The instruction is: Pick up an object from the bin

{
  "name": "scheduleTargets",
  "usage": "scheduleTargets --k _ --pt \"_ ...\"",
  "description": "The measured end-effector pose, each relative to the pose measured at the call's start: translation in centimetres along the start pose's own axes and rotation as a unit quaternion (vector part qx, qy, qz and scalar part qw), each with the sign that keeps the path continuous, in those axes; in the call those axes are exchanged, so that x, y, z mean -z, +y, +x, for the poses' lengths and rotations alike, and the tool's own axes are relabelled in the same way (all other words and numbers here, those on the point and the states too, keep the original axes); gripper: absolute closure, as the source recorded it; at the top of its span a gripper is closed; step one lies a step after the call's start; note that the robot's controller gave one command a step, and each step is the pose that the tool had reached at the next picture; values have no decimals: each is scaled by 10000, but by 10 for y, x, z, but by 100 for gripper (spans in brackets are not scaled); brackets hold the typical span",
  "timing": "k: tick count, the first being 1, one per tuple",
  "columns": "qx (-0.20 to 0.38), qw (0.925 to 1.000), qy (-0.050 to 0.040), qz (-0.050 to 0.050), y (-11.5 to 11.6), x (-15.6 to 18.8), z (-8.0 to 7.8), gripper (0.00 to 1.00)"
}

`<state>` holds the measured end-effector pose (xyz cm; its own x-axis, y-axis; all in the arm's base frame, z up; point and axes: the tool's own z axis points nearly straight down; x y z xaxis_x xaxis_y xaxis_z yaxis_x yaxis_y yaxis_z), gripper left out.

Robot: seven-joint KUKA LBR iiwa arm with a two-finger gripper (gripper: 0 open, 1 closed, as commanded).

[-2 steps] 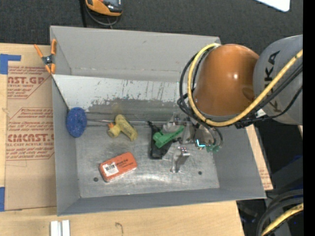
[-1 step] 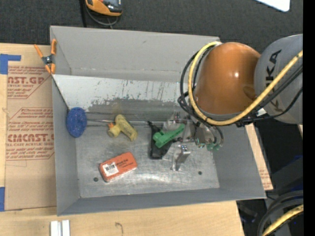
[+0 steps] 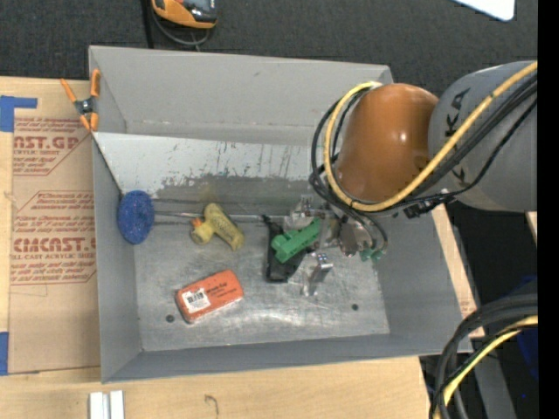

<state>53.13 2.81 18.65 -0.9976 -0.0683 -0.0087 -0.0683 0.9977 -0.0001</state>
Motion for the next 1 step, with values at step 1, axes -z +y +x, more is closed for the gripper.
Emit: scheduleTargets --k 1 --pt "105 9999 7 2 -29 -75 -33 0"
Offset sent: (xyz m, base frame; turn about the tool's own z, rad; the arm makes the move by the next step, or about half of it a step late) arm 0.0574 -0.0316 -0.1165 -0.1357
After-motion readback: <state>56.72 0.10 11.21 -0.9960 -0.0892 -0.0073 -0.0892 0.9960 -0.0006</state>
